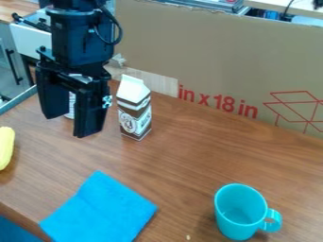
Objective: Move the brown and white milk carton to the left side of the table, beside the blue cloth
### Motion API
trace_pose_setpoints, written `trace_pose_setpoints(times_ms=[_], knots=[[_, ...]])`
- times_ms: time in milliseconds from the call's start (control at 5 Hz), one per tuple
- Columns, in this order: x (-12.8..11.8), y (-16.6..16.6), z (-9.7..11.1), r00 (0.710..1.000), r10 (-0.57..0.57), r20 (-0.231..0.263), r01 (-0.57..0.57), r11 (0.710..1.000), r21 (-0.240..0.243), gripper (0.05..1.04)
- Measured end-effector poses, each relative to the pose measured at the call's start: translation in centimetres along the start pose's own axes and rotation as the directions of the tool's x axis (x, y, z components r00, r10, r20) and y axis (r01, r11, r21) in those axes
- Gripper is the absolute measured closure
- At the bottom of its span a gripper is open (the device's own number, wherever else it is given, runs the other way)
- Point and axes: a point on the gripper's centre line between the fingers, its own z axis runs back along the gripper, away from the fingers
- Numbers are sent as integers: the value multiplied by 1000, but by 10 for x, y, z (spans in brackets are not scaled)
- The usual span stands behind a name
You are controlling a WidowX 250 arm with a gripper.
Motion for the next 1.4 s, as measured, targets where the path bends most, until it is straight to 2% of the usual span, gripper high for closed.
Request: trace_pose_setpoints(times_ms=[200, 400, 600, 800, 1000, 1200, 1400], knots=[[1, 0, -4, 1000, -2, -17, 2, 1000, -6, 76], [42, 11, -4, 1000, 4, 19, -3, 1000, -18, 76], [66, 23, 8, 995, 44, 91, -45, 999, 11, 76], [92, 28, 11, 988, 64, 143, -72, 996, 49, 76], [113, 33, 13, 978, 81, 193, -93, 994, 56, 76], [133, 42, 11, 972, 92, 215, -106, 993, 57, 76], [146, 55, 9, 969, 120, 217, -138, 988, 67, 76]])
